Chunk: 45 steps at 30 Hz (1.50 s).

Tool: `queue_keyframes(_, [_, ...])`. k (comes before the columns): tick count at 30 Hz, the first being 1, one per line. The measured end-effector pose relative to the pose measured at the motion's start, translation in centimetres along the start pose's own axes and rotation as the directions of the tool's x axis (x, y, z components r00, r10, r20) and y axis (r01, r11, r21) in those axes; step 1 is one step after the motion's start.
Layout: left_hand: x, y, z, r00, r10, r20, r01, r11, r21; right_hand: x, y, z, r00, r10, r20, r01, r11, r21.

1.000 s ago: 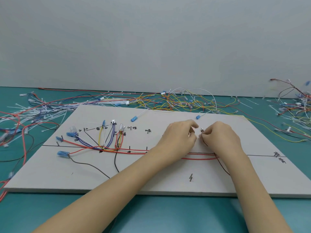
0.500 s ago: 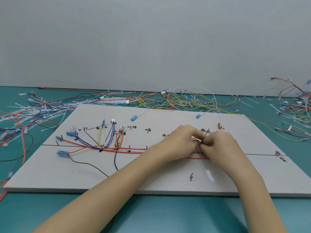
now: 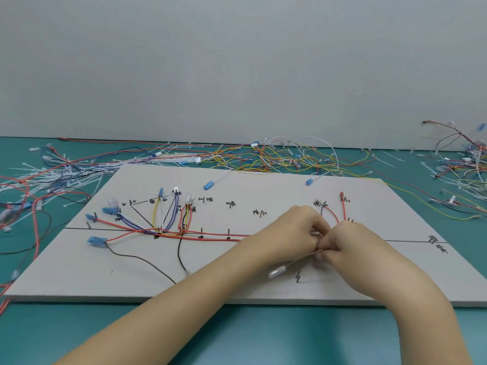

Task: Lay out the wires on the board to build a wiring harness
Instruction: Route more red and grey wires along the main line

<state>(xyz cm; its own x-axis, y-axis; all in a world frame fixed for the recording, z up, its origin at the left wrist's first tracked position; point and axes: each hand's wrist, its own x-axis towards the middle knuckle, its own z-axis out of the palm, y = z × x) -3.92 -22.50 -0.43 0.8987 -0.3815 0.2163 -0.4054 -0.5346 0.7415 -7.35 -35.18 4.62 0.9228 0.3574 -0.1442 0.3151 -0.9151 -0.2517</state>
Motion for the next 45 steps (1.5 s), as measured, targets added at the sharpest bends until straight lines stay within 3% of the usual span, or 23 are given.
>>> queue_keyframes(7, [0.2, 0.0, -0.6, 0.999, 0.03, 0.026, -0.03, 1.0, 0.008, -0.8, -0.7, 0.8, 1.0, -0.01, 0.027, 0.011, 1.0, -0.007])
queue_keyframes(11, [0.0, 0.0, -0.7, 1.0, 0.004, 0.028, -0.005, 1.0, 0.019, -1.4, -0.3, 0.1, 0.991, 0.018, 0.135, -0.048, 0.975, 0.219])
queue_keyframes(14, [0.6, -0.2, -0.6, 1.0, -0.021, -0.017, 0.023, 0.994, 0.107, 0.0, 0.3, 0.0, 0.999, 0.046, -0.005, -0.041, 0.929, 0.367])
queue_keyframes(17, [1.0, -0.4, -0.3, 0.999, -0.031, -0.01, 0.032, 0.992, 0.12, 2.8, 1.7, 0.4, 0.949, 0.199, -0.243, -0.057, 0.87, 0.49])
queue_keyframes(19, [0.9, -0.3, -0.1, 1.0, -0.029, 0.006, 0.028, 0.994, 0.104, 4.6, 3.1, 0.5, 0.902, 0.299, -0.311, -0.135, 0.88, 0.455])
queue_keyframes(22, [0.8, -0.5, 0.1, 1.0, -0.016, -0.006, 0.017, 0.995, 0.103, 6.4, 5.1, 0.5, 0.9, 0.381, -0.21, -0.31, 0.901, 0.305])
queue_keyframes(24, [0.9, -0.5, 0.2, 1.0, -0.006, -0.019, 0.008, 0.993, 0.118, 7.0, 5.8, 0.3, 0.899, 0.397, -0.182, -0.338, 0.897, 0.285])
queue_keyframes(31, [0.9, -0.4, 0.7, 0.997, 0.005, -0.078, 0.009, 0.983, 0.181, 7.8, 7.5, 0.4, 0.913, 0.373, -0.166, -0.301, 0.889, 0.345])
queue_keyframes(36, [1.1, 0.5, 1.9, 0.986, 0.075, -0.148, -0.047, 0.982, 0.186, 7.8, 8.0, 1.4, 0.926, 0.234, -0.295, -0.167, 0.958, 0.234])
queue_keyframes(45, [1.7, 1.0, 2.8, 0.992, 0.044, -0.118, -0.016, 0.974, 0.226, 7.8, 8.0, 2.6, 0.879, 0.167, -0.446, -0.081, 0.975, 0.206])
